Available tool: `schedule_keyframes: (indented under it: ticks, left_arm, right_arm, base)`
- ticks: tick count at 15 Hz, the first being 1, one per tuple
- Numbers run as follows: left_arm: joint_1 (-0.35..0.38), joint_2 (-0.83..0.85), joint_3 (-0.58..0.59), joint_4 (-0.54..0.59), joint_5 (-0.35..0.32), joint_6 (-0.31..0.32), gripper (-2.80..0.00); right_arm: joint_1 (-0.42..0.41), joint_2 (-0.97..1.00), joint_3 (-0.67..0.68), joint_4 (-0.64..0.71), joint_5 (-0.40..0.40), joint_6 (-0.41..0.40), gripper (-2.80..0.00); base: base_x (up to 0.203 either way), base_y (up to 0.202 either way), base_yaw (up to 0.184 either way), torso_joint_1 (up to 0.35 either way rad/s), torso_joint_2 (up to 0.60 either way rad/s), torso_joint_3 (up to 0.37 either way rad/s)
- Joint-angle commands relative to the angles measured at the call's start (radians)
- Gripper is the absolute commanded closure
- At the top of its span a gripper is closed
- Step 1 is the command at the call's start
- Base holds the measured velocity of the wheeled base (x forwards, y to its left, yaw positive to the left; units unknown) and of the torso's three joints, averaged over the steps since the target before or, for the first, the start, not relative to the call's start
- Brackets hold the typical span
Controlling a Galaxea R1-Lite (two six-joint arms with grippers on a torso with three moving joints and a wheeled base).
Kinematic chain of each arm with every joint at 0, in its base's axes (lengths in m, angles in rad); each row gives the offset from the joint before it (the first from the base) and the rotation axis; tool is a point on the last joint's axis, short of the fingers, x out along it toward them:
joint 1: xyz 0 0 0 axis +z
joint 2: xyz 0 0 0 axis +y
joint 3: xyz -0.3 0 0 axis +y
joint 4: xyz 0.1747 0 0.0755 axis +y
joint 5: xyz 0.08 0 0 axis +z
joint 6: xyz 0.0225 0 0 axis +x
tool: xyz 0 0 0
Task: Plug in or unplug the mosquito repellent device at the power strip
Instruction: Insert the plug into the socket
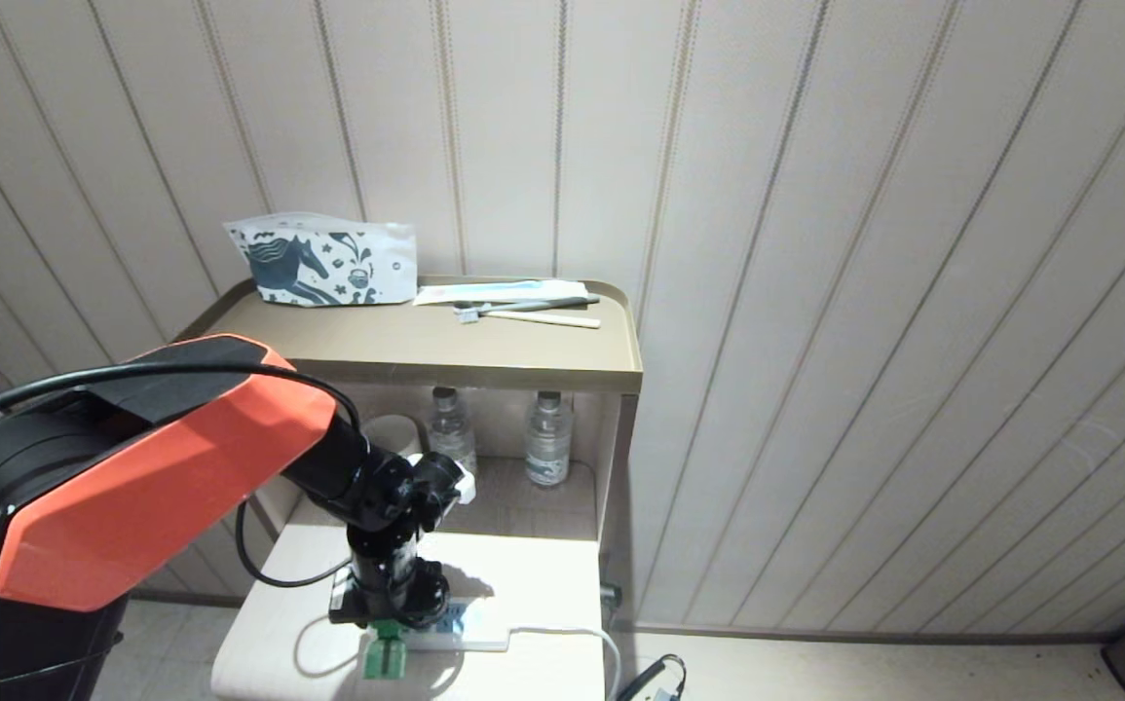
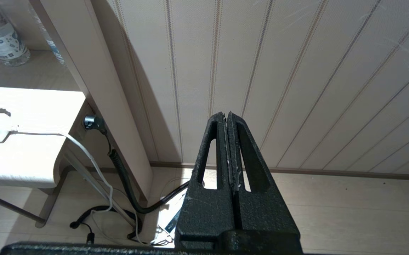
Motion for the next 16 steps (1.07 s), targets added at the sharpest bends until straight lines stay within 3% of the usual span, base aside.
schedule_keyframes:
  ticks: [1, 12, 16]
  left_arm:
    - [0.017, 0.021, -0.049, -0.003, 0.008, -0.009, 0.0]
    - [0.103, 0.041, -0.104, -0.053, 0.008, 0.016, 0.0]
    - [0.108, 0.03, -0.097, -0.062, -0.026, 0.063, 0.0]
  right_arm:
    - [-0.001, 0.002, 0.0, 0.0, 0.0, 0.0, 0.0]
    - [-0.001, 0.002, 0.0, 0.0, 0.0, 0.0, 0.0]
    - [-0.001, 0.002, 0.0, 0.0, 0.0, 0.0, 0.0]
  base:
    - [0.0, 0.0, 0.0, 0.0, 0.0, 0.0]
    - [0.0, 0.0, 0.0, 0.0, 0.0, 0.0]
    - [0.0, 0.0, 0.0, 0.0, 0.0, 0.0]
